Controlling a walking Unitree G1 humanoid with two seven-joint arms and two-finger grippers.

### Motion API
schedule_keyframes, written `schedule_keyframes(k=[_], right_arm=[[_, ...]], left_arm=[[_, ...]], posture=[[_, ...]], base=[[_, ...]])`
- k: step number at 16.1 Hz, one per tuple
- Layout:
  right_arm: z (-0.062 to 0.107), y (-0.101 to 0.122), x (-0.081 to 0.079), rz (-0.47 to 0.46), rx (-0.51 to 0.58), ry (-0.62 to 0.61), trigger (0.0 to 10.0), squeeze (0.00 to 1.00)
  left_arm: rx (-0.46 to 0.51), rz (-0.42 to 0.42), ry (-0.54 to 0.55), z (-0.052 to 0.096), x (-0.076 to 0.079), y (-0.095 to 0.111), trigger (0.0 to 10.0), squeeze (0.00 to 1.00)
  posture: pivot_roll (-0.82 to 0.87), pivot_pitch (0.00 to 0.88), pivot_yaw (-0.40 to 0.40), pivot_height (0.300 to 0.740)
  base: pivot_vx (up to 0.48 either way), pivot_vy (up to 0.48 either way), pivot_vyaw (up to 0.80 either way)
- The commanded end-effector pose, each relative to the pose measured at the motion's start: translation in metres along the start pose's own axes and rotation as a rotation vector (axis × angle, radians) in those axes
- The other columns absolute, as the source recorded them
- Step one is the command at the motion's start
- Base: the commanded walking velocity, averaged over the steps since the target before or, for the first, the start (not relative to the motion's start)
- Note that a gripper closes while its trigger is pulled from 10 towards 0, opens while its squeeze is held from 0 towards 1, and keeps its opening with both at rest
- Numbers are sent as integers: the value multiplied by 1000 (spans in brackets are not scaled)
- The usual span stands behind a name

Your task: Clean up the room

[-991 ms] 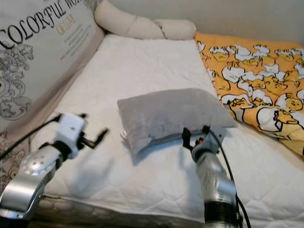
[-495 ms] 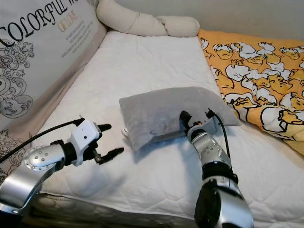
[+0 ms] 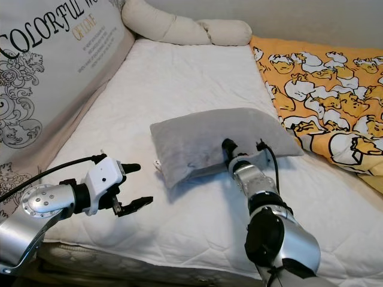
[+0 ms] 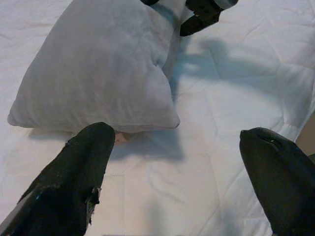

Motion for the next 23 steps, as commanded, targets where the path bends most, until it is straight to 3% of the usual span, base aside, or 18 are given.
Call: schedule_keyframes(k=[1,3,6,23], right_arm=[[-1,-2,1,74,-6,-37,0,0],[-1,-1,1,103,-2,-34,0,0],[-1,-1,0,33,12,-40,0,0],[-1,4,4,59,30,-66,0,0]], left_arm=[[6,-11,-5,3,1,4,10000,0],[5,-9,-4,3,1,4,10000,0],[-1,-6,1,4,1,3,10000,0],[-6,-24,2,-1,-1,3,10000,0]], posture=[[76,0,-28,740],[81,0,-40,740],[82,0,-43,740],[68,0,-25,740]], base=[[0,0,0],[0,0,0],[0,0,0],[0,0,0]])
Point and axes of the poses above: a point about 5 cm out from each wrist's last joint towards the gripper, its own z axis pointing back from the gripper into the wrist, its own y axis along the axis of the wrist's last joint, x = y × z, the point moved 3 cm from there along -z, pointing out of the wrist towards the gripper, and after that the axes turned 3 degrees about z, right-handed, at the moved point
